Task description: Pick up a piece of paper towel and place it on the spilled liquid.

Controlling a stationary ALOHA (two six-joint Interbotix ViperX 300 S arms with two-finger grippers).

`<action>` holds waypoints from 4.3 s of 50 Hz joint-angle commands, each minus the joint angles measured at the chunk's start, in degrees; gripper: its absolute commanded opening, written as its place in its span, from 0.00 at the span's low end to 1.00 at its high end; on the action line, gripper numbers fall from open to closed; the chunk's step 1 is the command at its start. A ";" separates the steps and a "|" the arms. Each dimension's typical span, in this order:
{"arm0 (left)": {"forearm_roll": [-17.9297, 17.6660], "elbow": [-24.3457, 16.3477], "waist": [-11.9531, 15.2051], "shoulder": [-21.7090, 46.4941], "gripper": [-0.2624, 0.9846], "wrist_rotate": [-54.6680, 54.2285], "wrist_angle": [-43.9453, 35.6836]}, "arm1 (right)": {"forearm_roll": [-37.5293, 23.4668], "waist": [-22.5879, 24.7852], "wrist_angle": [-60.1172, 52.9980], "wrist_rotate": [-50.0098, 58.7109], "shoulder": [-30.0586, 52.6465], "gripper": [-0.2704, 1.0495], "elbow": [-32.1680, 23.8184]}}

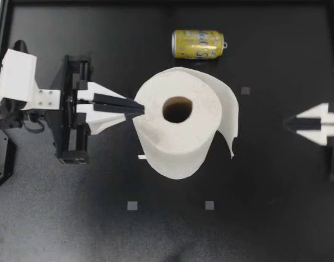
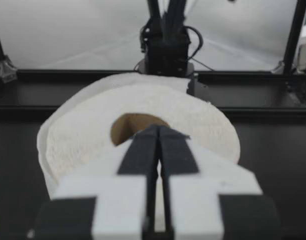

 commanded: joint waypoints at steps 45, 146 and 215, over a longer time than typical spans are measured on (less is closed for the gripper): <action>-1.05 -5.80 2.11 4.92 0.28 -0.79 10.37 | -37.35 23.38 31.38 86.66 39.20 0.39 1.05; -2.90 -5.10 2.20 6.77 0.28 -1.05 12.66 | -36.39 7.03 30.15 89.56 45.44 0.11 -0.35; -3.16 -5.01 2.20 7.21 0.28 -1.23 11.60 | -29.27 0.79 22.76 88.51 32.17 0.11 20.30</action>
